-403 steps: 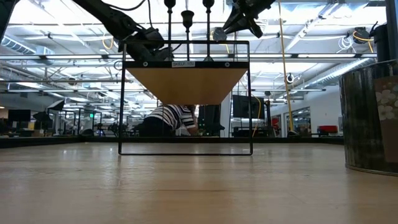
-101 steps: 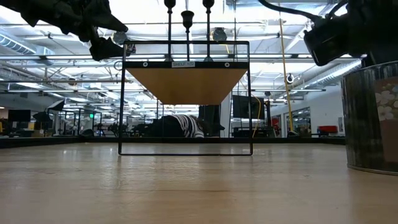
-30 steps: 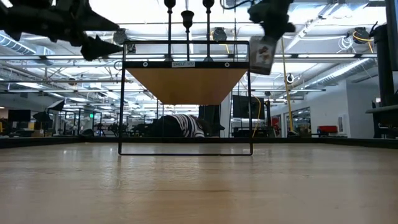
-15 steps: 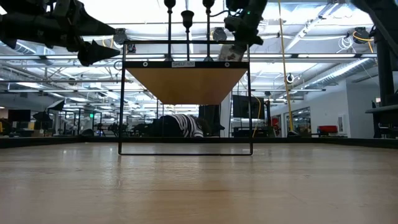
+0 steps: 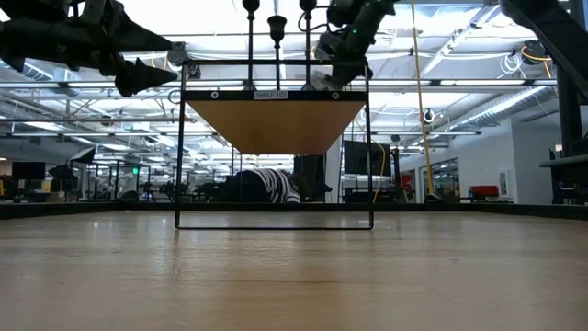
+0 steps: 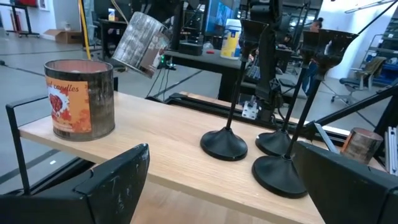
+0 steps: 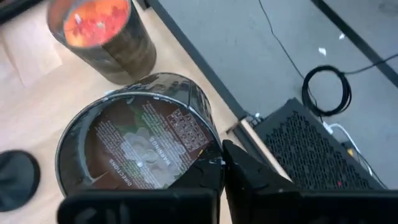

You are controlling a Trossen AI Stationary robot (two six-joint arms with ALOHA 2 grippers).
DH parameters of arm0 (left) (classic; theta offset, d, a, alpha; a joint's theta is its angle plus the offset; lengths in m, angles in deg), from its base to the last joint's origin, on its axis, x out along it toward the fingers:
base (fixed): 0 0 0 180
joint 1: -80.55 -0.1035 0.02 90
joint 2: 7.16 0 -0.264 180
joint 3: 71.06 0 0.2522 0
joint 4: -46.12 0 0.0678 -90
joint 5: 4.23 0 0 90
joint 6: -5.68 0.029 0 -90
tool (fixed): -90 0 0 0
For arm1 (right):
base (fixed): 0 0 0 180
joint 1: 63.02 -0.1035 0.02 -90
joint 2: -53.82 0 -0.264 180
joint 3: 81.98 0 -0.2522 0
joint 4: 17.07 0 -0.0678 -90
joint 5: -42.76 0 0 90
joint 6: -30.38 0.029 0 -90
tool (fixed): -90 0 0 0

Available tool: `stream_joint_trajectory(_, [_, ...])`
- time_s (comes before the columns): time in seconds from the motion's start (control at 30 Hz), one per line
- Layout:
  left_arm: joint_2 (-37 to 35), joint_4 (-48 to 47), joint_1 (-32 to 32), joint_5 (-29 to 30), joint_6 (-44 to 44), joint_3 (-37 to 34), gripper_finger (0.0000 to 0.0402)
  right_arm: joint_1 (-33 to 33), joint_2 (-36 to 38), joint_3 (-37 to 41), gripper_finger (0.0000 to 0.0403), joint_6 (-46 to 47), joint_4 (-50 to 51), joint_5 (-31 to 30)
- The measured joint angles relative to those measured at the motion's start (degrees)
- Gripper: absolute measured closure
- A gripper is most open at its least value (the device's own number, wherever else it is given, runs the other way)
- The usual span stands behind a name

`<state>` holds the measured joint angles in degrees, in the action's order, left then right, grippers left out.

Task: Pick & Place candle stick holders
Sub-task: Put the brown scented candle on the shelf

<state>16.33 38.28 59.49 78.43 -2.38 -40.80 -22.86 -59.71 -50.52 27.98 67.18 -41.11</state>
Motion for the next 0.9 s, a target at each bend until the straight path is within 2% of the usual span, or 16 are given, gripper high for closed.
stream_joint_trajectory(0.27, [0.0,0.55,0.0,0.01,0.04,0.0,0.0004,-0.04,0.13,0.71,0.0403,-1.23,-1.79,0.12])
stream_joint_trajectory(0.9, [0.0,0.31,0.0,0.05,0.37,0.0,0.0004,-0.55,0.13,8.95,0.0403,-2.47,-8.85,1.94])
